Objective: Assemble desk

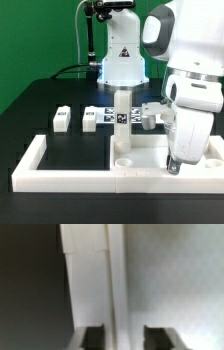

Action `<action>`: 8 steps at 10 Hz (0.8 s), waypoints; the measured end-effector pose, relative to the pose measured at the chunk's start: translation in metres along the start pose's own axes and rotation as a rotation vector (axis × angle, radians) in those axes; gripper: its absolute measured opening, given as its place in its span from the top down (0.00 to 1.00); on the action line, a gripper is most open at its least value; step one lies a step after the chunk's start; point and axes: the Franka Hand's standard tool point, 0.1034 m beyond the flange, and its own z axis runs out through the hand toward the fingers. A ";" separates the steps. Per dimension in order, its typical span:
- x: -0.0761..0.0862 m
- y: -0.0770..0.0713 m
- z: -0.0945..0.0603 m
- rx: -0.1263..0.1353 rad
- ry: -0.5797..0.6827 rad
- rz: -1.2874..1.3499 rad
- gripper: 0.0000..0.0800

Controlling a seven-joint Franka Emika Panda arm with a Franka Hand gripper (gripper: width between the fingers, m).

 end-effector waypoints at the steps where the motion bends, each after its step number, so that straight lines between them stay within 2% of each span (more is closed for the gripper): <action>1: 0.000 0.000 0.000 0.000 0.000 0.000 0.66; 2: -0.001 0.000 0.000 0.000 0.000 0.001 0.41; 3: -0.001 0.000 0.000 0.000 0.000 0.002 0.26; 4: -0.001 0.000 0.000 0.000 0.000 0.002 0.26; 5: -0.002 0.000 0.000 0.001 0.000 0.003 0.20; 8: -0.003 0.000 0.001 0.001 -0.001 0.004 0.19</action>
Offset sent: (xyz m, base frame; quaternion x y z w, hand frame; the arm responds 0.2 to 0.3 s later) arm 0.0000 0.0000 0.0000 0.0000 0.0000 0.0000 1.0000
